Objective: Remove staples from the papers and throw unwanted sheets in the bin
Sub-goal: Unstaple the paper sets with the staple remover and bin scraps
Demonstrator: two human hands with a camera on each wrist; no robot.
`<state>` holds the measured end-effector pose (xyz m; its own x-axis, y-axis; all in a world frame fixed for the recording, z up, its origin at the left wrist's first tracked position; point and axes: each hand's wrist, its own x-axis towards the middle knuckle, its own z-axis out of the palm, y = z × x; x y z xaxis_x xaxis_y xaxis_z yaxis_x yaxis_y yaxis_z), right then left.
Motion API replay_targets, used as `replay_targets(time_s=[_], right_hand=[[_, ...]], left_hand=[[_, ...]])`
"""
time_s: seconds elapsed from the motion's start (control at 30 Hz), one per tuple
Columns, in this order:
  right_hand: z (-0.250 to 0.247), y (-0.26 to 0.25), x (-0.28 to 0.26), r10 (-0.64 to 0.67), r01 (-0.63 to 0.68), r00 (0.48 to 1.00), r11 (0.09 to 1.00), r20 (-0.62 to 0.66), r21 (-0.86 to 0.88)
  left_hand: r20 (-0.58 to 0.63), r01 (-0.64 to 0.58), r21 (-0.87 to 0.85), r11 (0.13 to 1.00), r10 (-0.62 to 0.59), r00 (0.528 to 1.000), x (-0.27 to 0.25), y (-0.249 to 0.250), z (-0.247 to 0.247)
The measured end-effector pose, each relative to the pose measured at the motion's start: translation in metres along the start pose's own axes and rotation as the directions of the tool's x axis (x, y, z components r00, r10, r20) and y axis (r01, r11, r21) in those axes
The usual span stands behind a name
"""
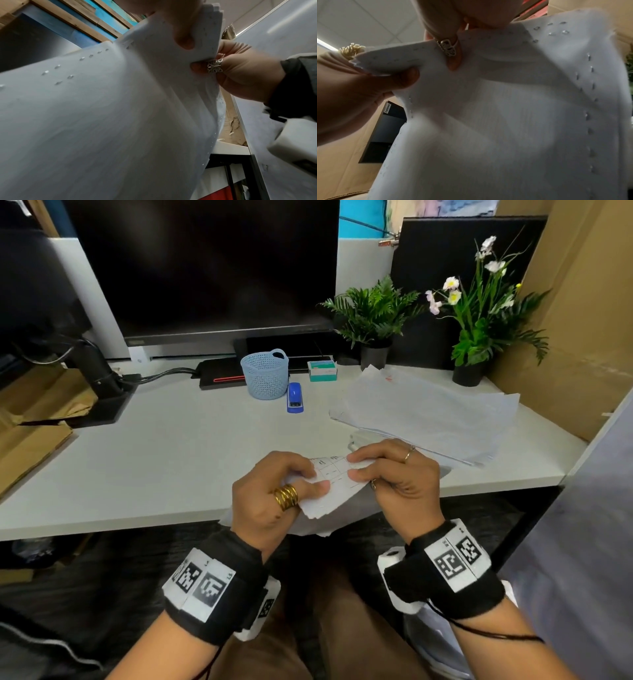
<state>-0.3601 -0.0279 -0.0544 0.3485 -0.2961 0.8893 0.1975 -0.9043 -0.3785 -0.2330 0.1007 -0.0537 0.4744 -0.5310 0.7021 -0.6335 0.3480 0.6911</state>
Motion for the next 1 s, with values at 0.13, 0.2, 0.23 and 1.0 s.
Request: replay_targets(time_s=[0.13, 0.2, 0.23, 1.0], right_hand=[[0.000, 0.005, -0.002, -0.045, 0.045, 0.999, 0.999, -0.010, -0.002], [0.001, 0.005, -0.003, -0.046, 0.046, 0.999, 0.999, -0.019, -0.006], [0.001, 0.005, -0.003, -0.043, 0.043, 0.999, 0.999, -0.020, -0.008], [-0.181, 0.003, -0.056, 0.908, -0.263, 0.418, 0.126, 0.004, -0.956]], left_hand=[[0.030, -0.010, 0.016, 1.000, 0.009, 0.999, -0.002, 0.000, 0.000], [0.028, -0.013, 0.019, 1.000, 0.012, 1.000, -0.001, -0.001, -0.001], [0.038, -0.024, 0.023, 0.999, 0.023, 0.999, -0.001, 0.000, -0.001], [0.661, -0.300, 0.215, 0.929, 0.087, 0.746, 0.012, -0.042, 0.133]])
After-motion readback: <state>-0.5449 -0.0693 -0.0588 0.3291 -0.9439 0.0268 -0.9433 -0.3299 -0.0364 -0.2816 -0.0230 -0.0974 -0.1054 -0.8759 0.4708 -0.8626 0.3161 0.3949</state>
